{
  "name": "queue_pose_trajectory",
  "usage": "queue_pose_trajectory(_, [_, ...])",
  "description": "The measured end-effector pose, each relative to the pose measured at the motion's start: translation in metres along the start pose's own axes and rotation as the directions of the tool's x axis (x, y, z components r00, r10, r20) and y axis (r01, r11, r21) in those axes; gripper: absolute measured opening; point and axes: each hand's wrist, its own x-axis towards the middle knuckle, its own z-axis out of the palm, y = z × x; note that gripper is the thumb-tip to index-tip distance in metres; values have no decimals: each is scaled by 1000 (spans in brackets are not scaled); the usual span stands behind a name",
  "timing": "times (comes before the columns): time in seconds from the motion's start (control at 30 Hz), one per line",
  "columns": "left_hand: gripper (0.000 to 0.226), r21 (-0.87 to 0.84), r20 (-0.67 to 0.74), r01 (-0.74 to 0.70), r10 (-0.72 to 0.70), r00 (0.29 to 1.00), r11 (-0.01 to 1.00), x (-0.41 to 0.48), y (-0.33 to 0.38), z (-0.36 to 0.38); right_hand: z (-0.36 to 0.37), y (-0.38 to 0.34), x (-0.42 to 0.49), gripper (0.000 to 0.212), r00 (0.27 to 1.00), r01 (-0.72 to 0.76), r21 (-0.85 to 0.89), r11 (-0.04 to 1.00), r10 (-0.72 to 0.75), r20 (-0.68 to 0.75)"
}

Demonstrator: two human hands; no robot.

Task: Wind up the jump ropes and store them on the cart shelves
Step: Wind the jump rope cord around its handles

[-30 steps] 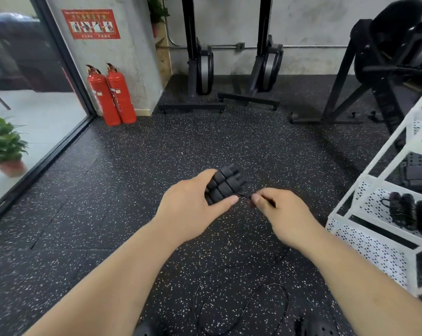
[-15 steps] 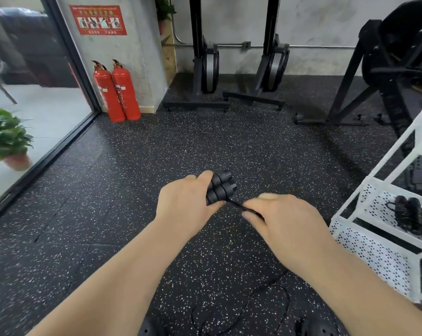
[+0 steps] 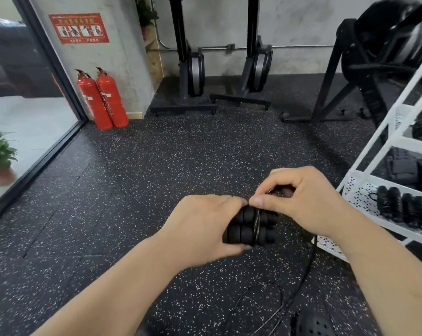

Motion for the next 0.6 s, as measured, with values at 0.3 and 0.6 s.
queue_pose_trajectory(0.3, [65,-118,-72,-6,-2,997,993,1,19,-5,-5,15,-4,28,988,-150,275,950,133,78])
queue_pose_trajectory(0.6, [62,-222,11,416,-424,906,882,7,5,-5,45,47,4,44,913,-404,192,895,407,22])
